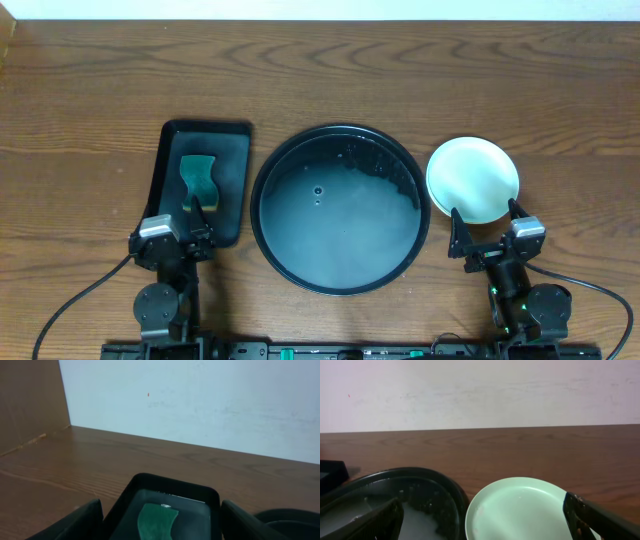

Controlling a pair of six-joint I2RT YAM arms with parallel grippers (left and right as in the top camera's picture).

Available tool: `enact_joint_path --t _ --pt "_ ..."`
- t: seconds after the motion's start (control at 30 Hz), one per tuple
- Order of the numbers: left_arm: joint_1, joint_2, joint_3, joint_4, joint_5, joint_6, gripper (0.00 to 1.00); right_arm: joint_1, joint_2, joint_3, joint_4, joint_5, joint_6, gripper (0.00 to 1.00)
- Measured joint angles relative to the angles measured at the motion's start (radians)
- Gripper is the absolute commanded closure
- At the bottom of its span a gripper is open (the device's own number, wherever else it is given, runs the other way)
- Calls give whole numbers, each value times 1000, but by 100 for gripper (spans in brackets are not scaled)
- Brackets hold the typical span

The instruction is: Clean dirty plates on tray and stack at the side

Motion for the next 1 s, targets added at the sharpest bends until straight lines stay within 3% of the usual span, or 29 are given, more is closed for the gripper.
enact_joint_path --t 1.0 --pt "0 -8 -45 -35 18 0 26 0 -1 -1 1 0 0 1"
